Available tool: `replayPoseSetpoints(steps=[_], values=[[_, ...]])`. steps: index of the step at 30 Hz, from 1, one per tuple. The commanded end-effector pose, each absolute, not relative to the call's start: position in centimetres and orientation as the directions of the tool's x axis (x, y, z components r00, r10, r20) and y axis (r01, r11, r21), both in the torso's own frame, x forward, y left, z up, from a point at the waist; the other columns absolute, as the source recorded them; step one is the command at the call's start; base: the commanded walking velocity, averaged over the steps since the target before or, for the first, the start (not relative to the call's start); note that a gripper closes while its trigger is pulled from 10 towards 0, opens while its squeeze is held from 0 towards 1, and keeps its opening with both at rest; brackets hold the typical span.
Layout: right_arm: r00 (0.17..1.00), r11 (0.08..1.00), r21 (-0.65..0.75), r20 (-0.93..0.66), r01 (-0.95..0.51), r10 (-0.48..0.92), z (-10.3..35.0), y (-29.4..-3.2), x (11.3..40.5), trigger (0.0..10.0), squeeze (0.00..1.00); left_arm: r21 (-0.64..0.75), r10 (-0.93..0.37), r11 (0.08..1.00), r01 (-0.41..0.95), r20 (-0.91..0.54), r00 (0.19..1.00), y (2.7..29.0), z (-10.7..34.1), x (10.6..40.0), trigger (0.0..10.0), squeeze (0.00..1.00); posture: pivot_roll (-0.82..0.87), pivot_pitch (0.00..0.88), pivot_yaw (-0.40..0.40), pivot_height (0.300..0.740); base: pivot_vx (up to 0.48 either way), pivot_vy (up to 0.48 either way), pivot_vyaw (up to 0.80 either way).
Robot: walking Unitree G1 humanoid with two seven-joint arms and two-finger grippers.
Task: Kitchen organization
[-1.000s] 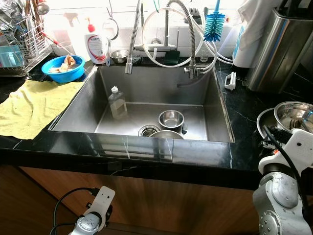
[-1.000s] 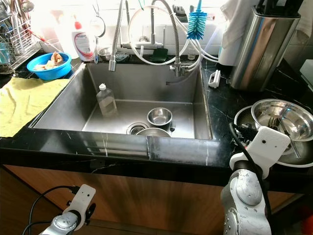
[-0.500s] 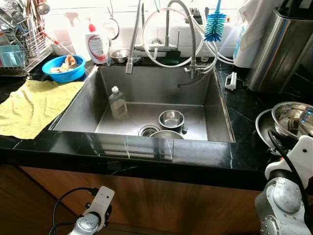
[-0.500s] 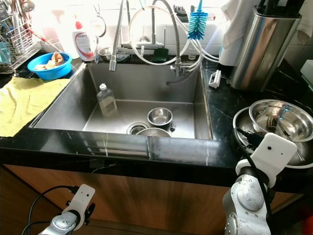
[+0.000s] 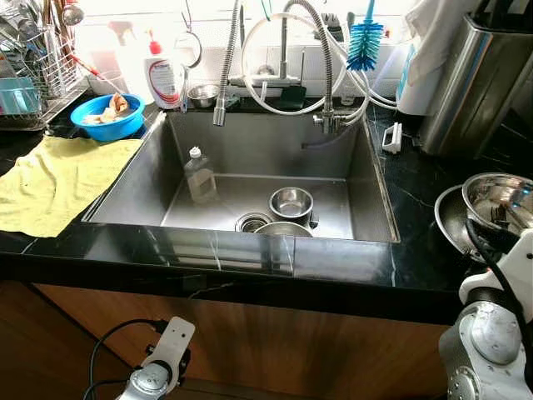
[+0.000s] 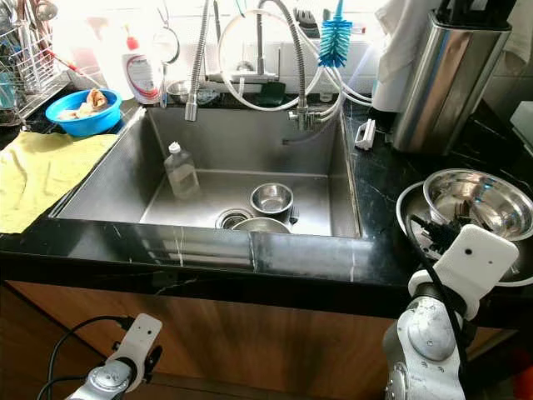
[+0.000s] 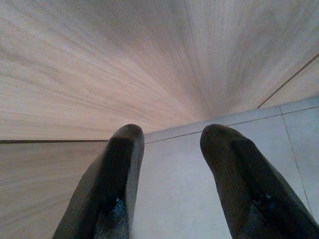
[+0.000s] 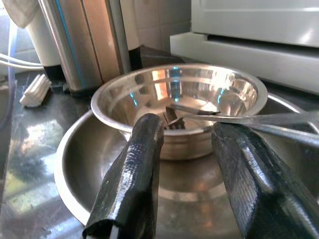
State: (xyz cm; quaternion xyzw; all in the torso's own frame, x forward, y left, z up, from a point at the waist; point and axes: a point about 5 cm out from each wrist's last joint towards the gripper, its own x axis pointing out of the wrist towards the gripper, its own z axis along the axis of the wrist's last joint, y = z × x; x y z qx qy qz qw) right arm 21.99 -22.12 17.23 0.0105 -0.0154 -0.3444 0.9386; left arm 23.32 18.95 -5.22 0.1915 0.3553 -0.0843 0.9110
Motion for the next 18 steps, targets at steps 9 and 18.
replayPoseSetpoints(steps=[9, 18], values=[[0.776, 0.779, 0.059, 0.069, 0.624, -0.627, 18.33, -21.72, 22.25, 10.0, 0.00, 0.308, -0.003, 0.907, 0.287, -0.676, 0.737, 19.34, -5.16, 23.33, 10.0, 0.00, -0.13, 0.000, 0.052, 0.740, 0.000, 0.000, 0.00], [0.809, 0.810, 0.048, 0.055, 0.584, -0.586, 18.30, -21.30, 22.89, 10.0, 0.00, 0.310, -0.001, 0.907, 0.285, -0.676, 0.737, 19.32, -5.18, 23.31, 10.0, 0.00, -0.13, 0.000, 0.050, 0.740, 0.000, 0.000, 0.00]])
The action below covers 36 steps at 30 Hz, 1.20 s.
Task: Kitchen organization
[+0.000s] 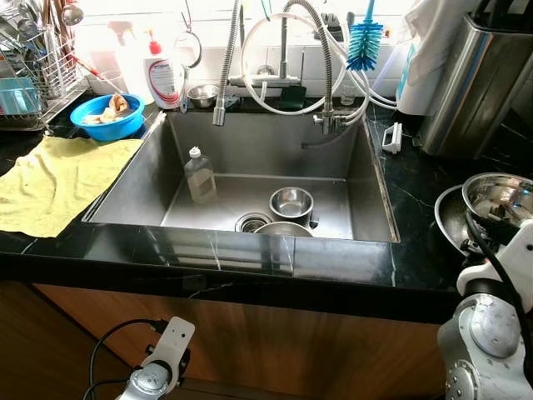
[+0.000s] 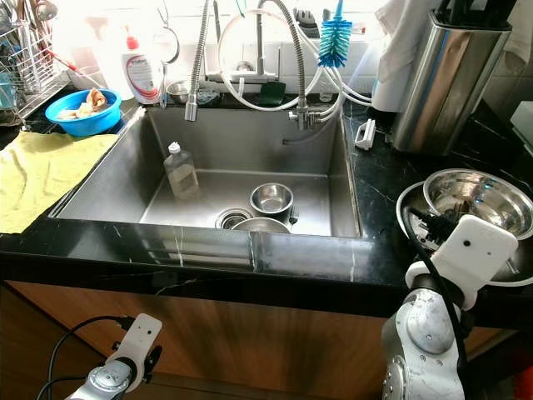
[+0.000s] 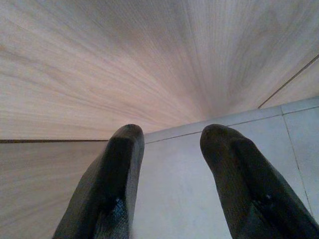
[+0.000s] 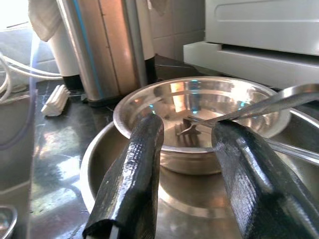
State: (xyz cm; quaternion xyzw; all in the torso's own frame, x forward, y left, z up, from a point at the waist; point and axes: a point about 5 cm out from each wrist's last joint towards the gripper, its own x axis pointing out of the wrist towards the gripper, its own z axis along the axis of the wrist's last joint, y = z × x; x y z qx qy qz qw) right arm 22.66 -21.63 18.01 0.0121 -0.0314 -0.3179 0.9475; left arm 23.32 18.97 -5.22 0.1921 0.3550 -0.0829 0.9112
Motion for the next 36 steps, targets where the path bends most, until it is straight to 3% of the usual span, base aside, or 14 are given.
replayPoseSetpoints(steps=[1, 19, 36], values=[[0.812, 0.813, 0.045, 0.052, 0.580, -0.582, 18.3, -21.3, 22.9, 10.0, 0.00, 0.310, -0.001, 0.907, 0.286, -0.676, 0.737, 19.3, -5.2, 23.3, 10.0, 0.00, -0.13, 0.000, 0.050, 0.740, 0.000, 0.000, 0.00], [0.916, 0.916, 0.003, -0.008, 0.402, -0.402, 17.6, -19.7, 24.5, 10.0, 0.00, 0.313, 0.000, 0.906, 0.287, -0.675, 0.737, 19.3, -5.2, 23.3, 10.0, 0.00, -0.13, 0.000, 0.050, 0.740, 0.000, 0.000, 0.00], [0.919, 0.920, -0.006, -0.033, 0.392, -0.392, 17.3, -19.6, 24.5, 10.0, 0.00, 0.312, -0.001, 0.906, 0.287, -0.676, 0.737, 19.4, -5.2, 23.3, 10.0, 0.00, -0.13, 0.000, 0.049, 0.740, 0.000, 0.000, 0.00]])
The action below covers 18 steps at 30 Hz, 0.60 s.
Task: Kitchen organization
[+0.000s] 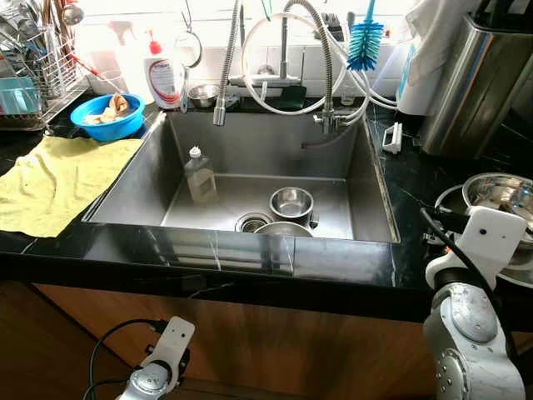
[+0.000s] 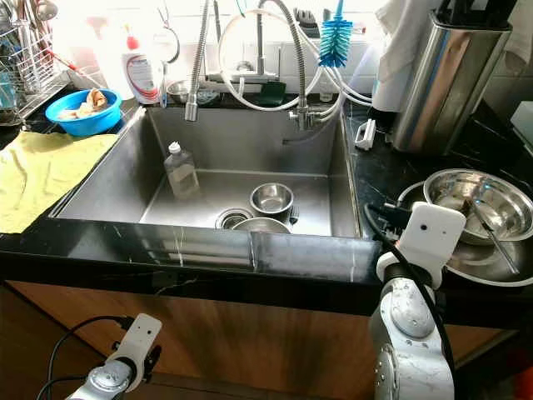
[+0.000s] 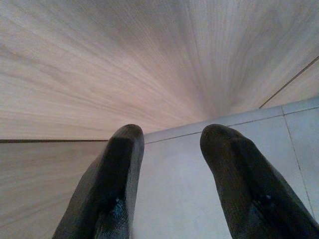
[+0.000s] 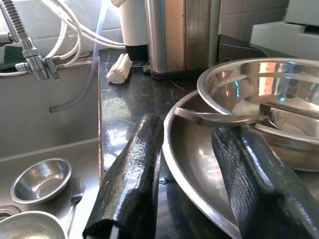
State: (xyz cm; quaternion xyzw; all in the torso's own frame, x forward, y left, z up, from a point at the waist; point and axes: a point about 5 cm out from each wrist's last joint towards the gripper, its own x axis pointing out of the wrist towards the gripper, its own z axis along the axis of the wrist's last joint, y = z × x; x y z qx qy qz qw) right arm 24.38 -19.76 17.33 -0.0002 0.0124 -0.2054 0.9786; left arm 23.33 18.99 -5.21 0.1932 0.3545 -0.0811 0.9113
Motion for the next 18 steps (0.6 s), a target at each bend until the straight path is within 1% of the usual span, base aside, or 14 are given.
replayPoseSetpoints(steps=[1, 8, 18], values=[[0.919, 0.920, -0.005, -0.034, 0.393, -0.393, 17.33, -19.57, 24.49, 10.0, 0.00, 0.312, -0.001, 0.906, 0.287, -0.675, 0.737, 19.35, -5.17, 23.30, 10.0, 0.00, -0.13, 0.000, 0.049, 0.740, 0.000, 0.000, 0.00], [0.897, 0.900, -0.001, -0.075, 0.436, -0.435, 16.67, -19.62, 24.16, 10.0, 0.00, 0.313, -0.001, 0.905, 0.287, -0.675, 0.738, 19.35, -5.16, 23.31, 10.0, 0.00, -0.13, 0.000, 0.050, 0.740, 0.000, 0.000, 0.00], [0.885, 0.886, 0.002, -0.054, 0.463, -0.462, 17.11, -19.95, 24.05, 10.0, 0.00, 0.313, 0.000, 0.906, 0.286, -0.675, 0.737, 19.34, -5.17, 23.31, 10.0, 0.00, -0.13, 0.000, 0.049, 0.740, 0.000, 0.000, 0.00]])
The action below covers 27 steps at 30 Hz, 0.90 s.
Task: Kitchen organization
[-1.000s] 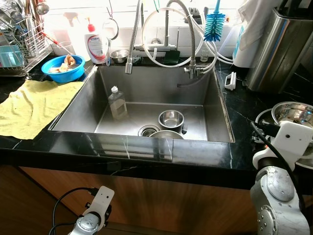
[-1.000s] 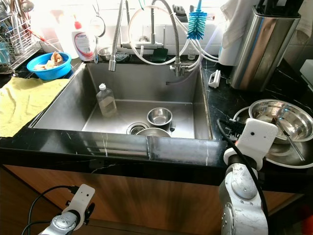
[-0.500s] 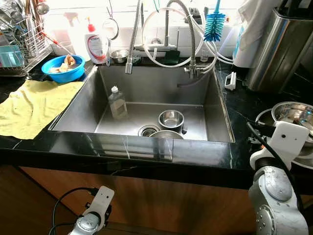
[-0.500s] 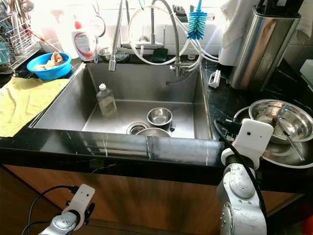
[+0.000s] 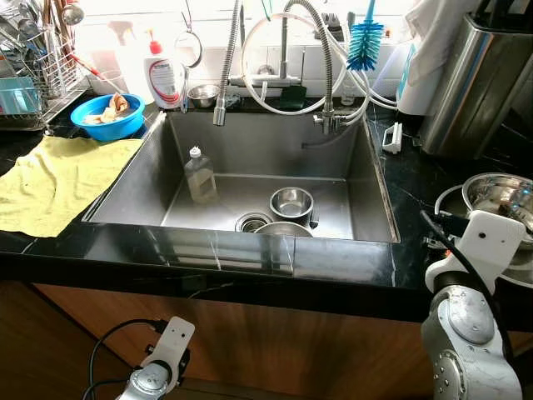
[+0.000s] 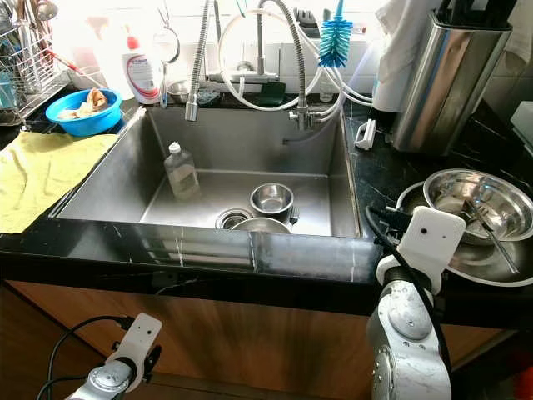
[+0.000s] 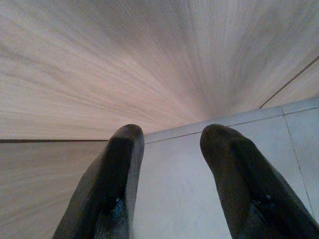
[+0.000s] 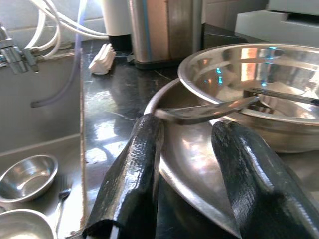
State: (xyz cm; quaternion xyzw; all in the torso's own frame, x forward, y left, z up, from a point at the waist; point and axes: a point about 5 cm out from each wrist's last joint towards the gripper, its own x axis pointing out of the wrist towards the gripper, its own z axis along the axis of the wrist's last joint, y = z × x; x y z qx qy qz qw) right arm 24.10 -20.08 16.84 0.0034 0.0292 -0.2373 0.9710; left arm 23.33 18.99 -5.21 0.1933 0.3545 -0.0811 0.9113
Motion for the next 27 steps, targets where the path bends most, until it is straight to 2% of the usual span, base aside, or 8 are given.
replayPoseSetpoints(steps=[1, 3, 5, 8, 12, 13, 14, 27], values=[[0.885, 0.887, -0.001, -0.055, 0.463, -0.462, 17.1, -19.9, 24.0, 10.0, 0.00, 0.313, 0.000, 0.905, 0.286, -0.676, 0.737, 19.4, -5.2, 23.3, 10.0, 0.00, -0.13, 0.000, 0.049, 0.740, 0.000, 0.000, 0.00], [0.885, 0.887, -0.004, -0.055, 0.462, -0.461, 17.1, -19.8, 24.0, 10.0, 0.00, 0.313, 0.000, 0.905, 0.287, -0.676, 0.737, 19.4, -5.2, 23.3, 10.0, 0.00, -0.13, 0.000, 0.049, 0.740, 0.000, 0.000, 0.00], [0.884, 0.885, -0.014, -0.053, 0.465, -0.465, 17.0, -19.6, 24.0, 10.0, 0.63, 0.313, 0.002, 0.906, 0.285, -0.676, 0.737, 19.4, -5.2, 23.3, 10.0, 0.00, -0.13, 0.000, 0.049, 0.740, 0.000, 0.000, 0.00], [0.886, 0.887, -0.009, -0.050, 0.462, -0.462, 17.1, -19.5, 24.0, 10.0, 1.00, 0.314, 0.002, 0.906, 0.285, -0.676, 0.737, 19.4, -5.2, 23.3, 10.0, 0.00, -0.13, 0.000, 0.049, 0.740, 0.000, 0.000, 0.00], [0.894, 0.895, -0.008, -0.036, 0.446, -0.446, 17.3, -19.4, 24.2, 10.0, 1.00, 0.314, 0.003, 0.906, 0.284, -0.676, 0.737, 19.4, -5.2, 23.3, 10.0, 0.00, -0.13, 0.000, 0.049, 0.740, 0.000, 0.000, 0.00], [0.898, 0.899, -0.005, -0.033, 0.439, -0.439, 17.4, -19.3, 24.3, 10.0, 0.77, 0.314, 0.003, 0.906, 0.284, -0.675, 0.737, 19.4, -5.2, 23.3, 10.0, 0.00, -0.13, 0.000, 0.049, 0.740, 0.000, 0.000, 0.00], [0.898, 0.899, -0.005, -0.032, 0.439, -0.439, 17.4, -19.2, 24.3, 10.0, 0.02, 0.313, 0.003, 0.906, 0.284, -0.675, 0.737, 19.4, -5.2, 23.3, 10.0, 0.00, -0.13, 0.000, 0.049, 0.740, 0.000, 0.000, 0.00], [0.913, 0.913, 0.004, 0.003, 0.409, -0.409, 18.1, -18.7, 24.5, 10.0, 0.00, 0.314, 0.003, 0.905, 0.286, -0.678, 0.735, 19.4, -5.2, 23.2, 10.0, 0.00, -0.13, 0.000, 0.050, 0.740, 0.000, 0.000, 0.00]])
